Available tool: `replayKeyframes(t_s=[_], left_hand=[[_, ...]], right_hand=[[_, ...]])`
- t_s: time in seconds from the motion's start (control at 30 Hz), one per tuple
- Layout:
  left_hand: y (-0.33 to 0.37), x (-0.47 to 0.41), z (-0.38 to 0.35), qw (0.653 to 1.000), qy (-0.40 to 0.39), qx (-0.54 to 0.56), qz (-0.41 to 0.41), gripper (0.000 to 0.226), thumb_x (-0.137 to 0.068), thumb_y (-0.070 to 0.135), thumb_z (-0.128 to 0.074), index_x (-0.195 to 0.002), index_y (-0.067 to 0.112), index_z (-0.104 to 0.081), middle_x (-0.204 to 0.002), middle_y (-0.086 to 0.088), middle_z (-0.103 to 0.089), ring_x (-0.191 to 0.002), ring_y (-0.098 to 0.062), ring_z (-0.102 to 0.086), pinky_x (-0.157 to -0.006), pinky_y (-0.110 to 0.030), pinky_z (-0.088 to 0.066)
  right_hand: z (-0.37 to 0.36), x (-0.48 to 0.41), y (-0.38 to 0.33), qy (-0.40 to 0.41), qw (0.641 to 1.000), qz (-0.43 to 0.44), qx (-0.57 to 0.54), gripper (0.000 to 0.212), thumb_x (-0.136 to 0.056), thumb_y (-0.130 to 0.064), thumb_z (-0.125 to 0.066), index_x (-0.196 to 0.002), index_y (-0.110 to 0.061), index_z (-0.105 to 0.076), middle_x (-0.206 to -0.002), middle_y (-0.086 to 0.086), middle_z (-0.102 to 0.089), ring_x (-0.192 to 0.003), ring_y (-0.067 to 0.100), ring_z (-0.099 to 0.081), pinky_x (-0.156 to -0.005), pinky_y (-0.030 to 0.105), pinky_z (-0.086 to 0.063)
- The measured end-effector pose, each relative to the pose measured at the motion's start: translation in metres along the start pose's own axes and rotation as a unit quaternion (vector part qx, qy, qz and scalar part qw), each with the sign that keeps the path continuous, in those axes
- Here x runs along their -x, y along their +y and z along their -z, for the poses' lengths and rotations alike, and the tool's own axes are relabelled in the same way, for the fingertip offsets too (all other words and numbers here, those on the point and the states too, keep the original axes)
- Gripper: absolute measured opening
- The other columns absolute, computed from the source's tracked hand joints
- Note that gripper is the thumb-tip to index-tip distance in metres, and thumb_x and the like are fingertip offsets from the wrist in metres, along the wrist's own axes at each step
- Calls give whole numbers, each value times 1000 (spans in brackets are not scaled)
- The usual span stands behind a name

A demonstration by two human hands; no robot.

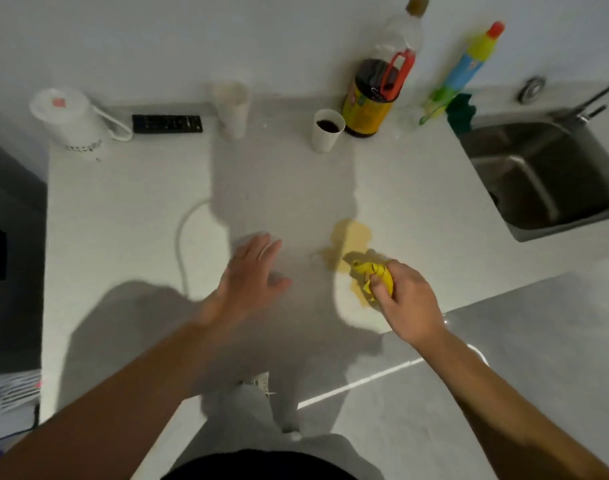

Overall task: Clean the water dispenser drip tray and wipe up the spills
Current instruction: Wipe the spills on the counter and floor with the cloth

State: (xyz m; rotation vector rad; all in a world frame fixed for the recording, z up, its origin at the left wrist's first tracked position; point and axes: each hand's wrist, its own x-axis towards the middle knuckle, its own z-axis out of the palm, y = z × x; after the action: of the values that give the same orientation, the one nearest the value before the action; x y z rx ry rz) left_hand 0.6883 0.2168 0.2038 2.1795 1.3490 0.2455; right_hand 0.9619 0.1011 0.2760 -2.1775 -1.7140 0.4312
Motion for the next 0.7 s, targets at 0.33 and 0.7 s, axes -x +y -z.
replayKeyframes(t_s=[0.33,0.7], left_hand=[[-3,-15,-46,987,33,-155,-17,77,-91,58,-49,-156,17,-40,-165,-13,-35,-154,-37,-28,-126,-56,-16],[-3,-21,-54,977,48,-207,9,80,-94,63,-45,-159,19,-34,-166,-15,-32,-155,-36,-25,-129,-50,-10]], right_hand=[[13,-39,144,-89,968,88,217,35,-92,-51,-52,-98,-20,-67,-92,4,-66,-86,34,-61,-72,42,-44],[-26,-91,161,-52,979,181,82,44,-95,-27,-56,-131,-3,-61,-124,22,-59,-113,44,-56,-100,57,-46]])
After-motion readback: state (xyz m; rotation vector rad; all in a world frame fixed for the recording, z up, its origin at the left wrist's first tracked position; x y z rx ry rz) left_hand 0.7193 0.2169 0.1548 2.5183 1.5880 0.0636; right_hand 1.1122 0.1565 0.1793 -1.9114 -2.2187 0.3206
